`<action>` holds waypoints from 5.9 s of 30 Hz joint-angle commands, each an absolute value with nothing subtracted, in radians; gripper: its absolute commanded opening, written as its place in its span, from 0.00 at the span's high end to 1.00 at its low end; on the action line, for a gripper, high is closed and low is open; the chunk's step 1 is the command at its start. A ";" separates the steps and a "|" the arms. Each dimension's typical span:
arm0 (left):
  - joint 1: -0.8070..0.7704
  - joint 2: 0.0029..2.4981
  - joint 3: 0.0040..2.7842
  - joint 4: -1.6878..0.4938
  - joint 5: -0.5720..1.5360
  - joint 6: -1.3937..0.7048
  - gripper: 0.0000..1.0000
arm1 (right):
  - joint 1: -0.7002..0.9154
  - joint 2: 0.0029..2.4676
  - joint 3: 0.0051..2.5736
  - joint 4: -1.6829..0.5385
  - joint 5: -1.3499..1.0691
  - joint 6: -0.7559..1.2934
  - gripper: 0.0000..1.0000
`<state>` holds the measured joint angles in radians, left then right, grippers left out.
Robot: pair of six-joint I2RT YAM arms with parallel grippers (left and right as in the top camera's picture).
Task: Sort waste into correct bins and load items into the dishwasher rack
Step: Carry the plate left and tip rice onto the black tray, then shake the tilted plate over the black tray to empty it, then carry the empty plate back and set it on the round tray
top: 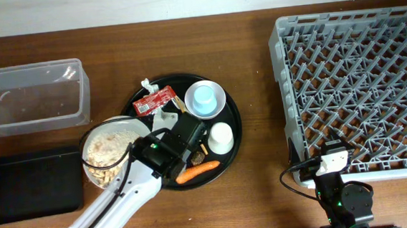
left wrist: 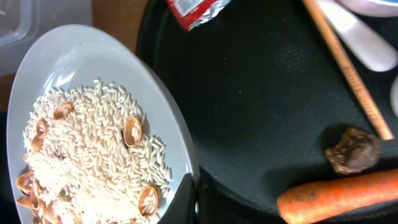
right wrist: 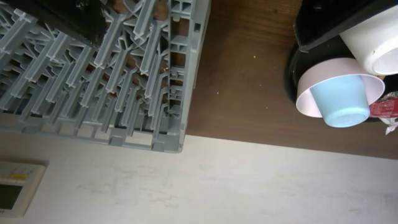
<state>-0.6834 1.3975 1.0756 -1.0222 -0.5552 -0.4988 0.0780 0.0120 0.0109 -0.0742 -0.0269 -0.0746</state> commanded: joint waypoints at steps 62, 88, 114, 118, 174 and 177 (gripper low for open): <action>1.018 1.391 1.095 -0.595 0.915 -0.546 0.99 | 0.072 0.007 0.006 -0.078 -0.026 -0.067 0.01; 1.113 1.391 1.095 -0.648 0.956 -0.613 0.99 | 0.072 0.007 0.006 -0.078 -0.025 -0.067 0.01; 1.108 1.384 1.095 -0.690 1.195 -0.492 0.99 | 0.072 0.007 0.006 -0.078 -0.025 -0.067 0.01; 1.001 1.282 1.095 -0.717 1.238 -0.484 0.99 | 0.072 0.007 0.006 -0.078 -0.026 -0.067 0.01; -0.857 1.392 1.277 -1.031 -0.181 -0.545 0.16 | 0.072 0.007 0.006 -0.078 -0.025 -0.067 0.01; -0.703 1.392 1.277 -0.946 -0.183 -0.525 0.23 | 0.072 0.007 0.006 -0.078 -0.025 -0.067 0.01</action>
